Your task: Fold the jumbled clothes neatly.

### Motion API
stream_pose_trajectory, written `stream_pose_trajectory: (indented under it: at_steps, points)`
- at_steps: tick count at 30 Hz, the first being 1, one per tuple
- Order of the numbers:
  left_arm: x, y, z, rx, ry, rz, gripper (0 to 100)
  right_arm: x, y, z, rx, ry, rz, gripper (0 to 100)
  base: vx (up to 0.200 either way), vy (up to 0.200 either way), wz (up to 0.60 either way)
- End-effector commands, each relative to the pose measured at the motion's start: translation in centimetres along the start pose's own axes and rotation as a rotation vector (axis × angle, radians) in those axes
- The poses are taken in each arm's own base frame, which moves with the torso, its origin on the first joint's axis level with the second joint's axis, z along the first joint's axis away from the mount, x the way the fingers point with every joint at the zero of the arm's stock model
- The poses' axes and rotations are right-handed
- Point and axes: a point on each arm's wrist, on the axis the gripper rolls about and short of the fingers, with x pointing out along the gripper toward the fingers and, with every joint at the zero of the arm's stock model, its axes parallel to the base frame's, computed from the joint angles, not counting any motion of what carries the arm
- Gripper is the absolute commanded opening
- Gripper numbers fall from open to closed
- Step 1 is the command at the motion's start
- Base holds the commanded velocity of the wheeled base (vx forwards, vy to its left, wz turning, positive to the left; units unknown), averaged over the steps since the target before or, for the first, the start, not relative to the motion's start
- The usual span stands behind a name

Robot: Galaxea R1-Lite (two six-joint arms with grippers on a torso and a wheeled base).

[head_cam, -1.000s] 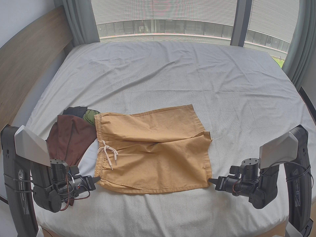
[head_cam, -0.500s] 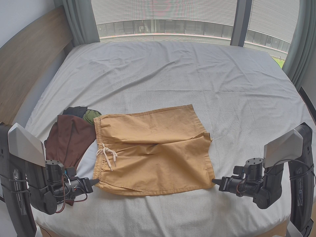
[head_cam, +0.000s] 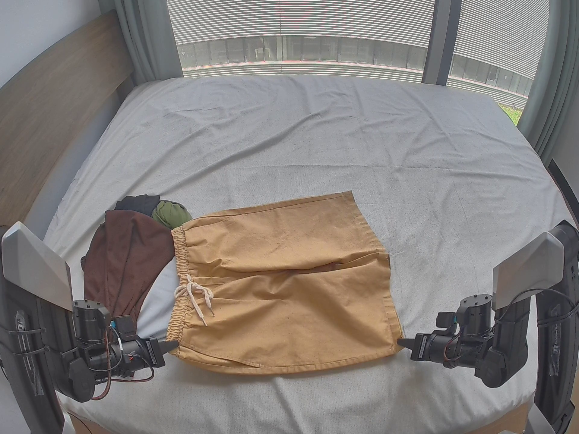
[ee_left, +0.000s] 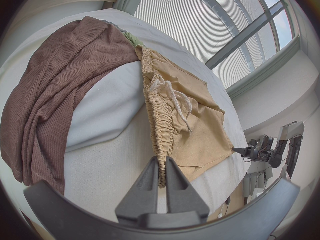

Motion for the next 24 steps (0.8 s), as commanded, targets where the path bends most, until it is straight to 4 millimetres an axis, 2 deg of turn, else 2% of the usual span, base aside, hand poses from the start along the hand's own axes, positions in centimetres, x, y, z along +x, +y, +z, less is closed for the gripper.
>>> stream_pose_trajectory:
  at_steps: [1,10,24]
  points:
    - [-0.4,-0.1,-0.5,0.002,0.022,0.006,0,-1.0,0.2,-0.5,0.002,0.024,-0.010,0,0.000,0.000,0.00]
    - [-1.0,0.0,-1.3,0.018,0.063,0.021,0,-2.8,0.7,-0.9,-0.022,0.043,-0.016,0,0.000,0.000,0.00]
    - [-1.5,-0.2,-0.7,0.046,0.044,-0.060,0,-4.4,1.6,-0.2,-0.034,0.007,0.006,0,0.000,0.000,0.00]
